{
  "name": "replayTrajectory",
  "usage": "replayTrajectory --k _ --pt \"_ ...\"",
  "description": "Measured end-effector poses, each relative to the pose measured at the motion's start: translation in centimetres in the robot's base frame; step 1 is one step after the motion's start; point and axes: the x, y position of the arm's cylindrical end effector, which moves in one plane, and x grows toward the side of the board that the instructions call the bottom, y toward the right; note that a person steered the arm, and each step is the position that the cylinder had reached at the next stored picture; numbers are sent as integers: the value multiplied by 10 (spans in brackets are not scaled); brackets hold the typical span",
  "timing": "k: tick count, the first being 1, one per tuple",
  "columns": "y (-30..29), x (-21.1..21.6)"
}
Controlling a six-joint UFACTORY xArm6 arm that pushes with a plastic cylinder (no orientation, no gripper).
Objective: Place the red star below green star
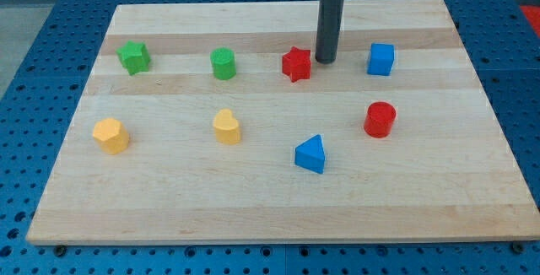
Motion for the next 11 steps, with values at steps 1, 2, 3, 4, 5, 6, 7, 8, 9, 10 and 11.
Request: replayTrajectory --k 1,2,3,4,5,6,7,8,9,10,11 --pt "-42 3" --pt "-111 21" --pt "-155 44" --pt "-162 58" --pt "-180 58" --pt "-180 58" --pt "-177 58" --pt "-178 57" --pt "-186 54" --pt "-159 55" --pt "-150 46"
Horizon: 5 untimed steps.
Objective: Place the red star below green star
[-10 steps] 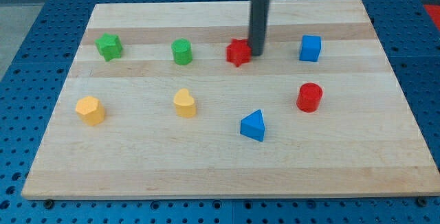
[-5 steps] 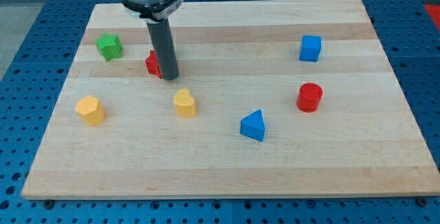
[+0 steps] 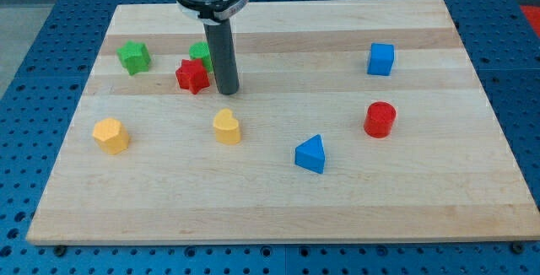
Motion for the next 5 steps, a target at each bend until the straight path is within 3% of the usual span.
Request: replayTrajectory --k 1,3,4,5 --pt "-22 -13" --pt "-120 -15" --pt "-117 -6" --pt "-40 15"
